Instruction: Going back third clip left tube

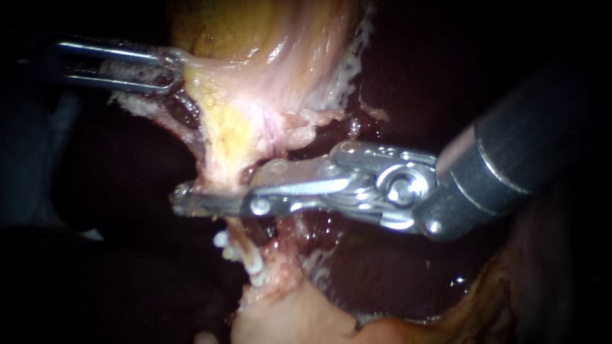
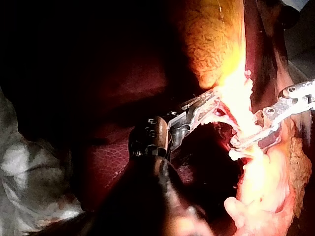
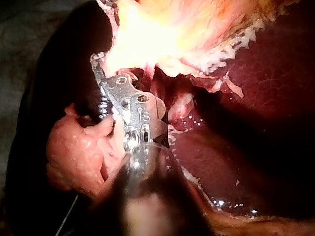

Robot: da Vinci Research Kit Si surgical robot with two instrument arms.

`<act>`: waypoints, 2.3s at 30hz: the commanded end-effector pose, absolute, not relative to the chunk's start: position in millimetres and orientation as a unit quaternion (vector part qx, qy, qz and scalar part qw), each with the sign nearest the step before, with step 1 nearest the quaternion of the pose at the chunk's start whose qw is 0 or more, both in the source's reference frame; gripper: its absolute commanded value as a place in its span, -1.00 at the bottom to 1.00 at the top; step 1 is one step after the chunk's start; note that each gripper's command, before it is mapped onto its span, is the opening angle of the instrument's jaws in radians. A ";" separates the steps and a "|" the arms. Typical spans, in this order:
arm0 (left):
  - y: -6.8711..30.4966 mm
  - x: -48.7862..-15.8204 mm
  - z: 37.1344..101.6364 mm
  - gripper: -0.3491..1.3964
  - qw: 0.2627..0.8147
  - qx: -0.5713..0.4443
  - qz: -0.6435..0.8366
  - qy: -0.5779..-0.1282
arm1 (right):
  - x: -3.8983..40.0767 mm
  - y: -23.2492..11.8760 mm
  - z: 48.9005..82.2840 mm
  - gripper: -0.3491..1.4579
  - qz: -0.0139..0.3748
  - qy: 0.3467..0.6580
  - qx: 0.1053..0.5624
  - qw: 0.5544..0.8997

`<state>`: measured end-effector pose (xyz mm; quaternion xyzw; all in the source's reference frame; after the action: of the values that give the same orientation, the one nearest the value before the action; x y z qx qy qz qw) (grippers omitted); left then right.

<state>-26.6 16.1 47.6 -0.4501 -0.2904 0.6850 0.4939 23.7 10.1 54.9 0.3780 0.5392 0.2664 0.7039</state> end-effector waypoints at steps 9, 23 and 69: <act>16.1 -26.6 47.7 -1.00 0.494 -0.450 0.685 -0.290 | 24.7 10.0 56.5 -0.09 0.260 0.562 0.387 0.684; 15.9 -26.6 47.7 -1.00 0.494 -0.450 0.685 -0.290 | 22.8 11.3 60.7 -0.06 0.214 0.590 0.303 0.716; 15.4 -28.8 49.2 -1.00 0.494 -0.452 0.687 -0.282 | 3.1 9.8 58.6 -0.06 0.088 0.623 0.199 0.751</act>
<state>-29.1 15.3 49.4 -0.4526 -0.2827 0.6870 0.4932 3.1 9.8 58.6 0.1991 0.6233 0.0883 0.7510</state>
